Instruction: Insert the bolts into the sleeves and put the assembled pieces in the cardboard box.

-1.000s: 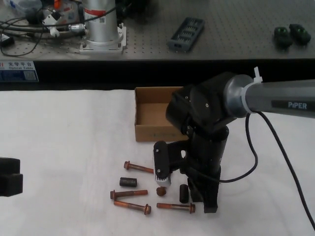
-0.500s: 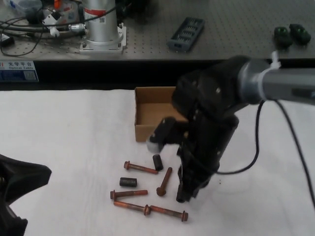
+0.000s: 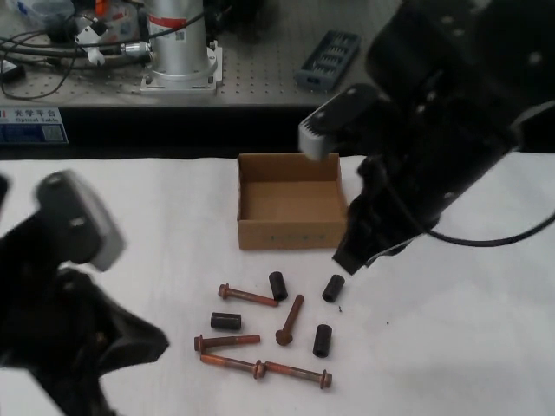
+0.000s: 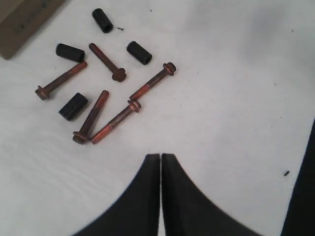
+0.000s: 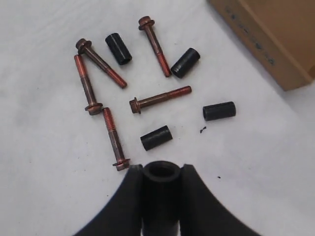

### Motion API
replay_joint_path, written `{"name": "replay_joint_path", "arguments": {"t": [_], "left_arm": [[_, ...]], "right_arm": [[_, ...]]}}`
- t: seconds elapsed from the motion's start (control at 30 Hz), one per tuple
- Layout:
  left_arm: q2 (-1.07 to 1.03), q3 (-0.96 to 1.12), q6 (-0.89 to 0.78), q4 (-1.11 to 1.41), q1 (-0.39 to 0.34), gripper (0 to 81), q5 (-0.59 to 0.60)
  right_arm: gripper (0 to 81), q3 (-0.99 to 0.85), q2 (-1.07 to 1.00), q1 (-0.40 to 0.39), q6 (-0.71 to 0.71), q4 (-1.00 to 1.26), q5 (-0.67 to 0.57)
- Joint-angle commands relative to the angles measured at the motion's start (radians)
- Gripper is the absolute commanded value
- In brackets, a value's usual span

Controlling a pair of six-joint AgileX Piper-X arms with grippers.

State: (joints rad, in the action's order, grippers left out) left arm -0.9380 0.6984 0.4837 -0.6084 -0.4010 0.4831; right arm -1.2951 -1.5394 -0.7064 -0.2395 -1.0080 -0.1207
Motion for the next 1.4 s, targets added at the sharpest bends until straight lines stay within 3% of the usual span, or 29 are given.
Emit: {"name": "replay_joint_path", "arguments": {"t": [0.0, 0.43, 0.6, 0.87, 1.07, 1.37], "left_arm": [[-0.17, 0.151, 0.09, -0.044, -0.087, 0.6, -0.086], [-0.565, 0.459, 0.313, -0.155, -0.285, 0.6, -0.278], [-0.676, 0.502, 0.365, -0.153, -0.328, 0.6, -0.288], [-0.791, 0.509, 0.434, -0.083, -0.336, 0.8, -0.299], [-0.835, 0.51, 0.464, -0.022, -0.36, 18.2, -0.316], [-0.879, 0.51, 0.46, -0.028, -0.392, 18.8, -0.349]], "right_arm": [[2.8, 0.045, 0.084, 0.026, 0.021, 0.021, 0.0], [2.8, 0.329, 0.55, 0.203, 0.05, 0.035, 0.003], [2.8, 0.422, 0.75, 0.254, 0.081, 0.042, 0.021], [2.8, 0.518, 0.973, 0.268, 0.152, 0.042, 0.021], [2.8, 0.558, 1.062, 0.268, 0.179, 0.043, 0.044], [2.8, 0.562, 1.067, 0.268, 0.179, 0.043, 0.044]]}}
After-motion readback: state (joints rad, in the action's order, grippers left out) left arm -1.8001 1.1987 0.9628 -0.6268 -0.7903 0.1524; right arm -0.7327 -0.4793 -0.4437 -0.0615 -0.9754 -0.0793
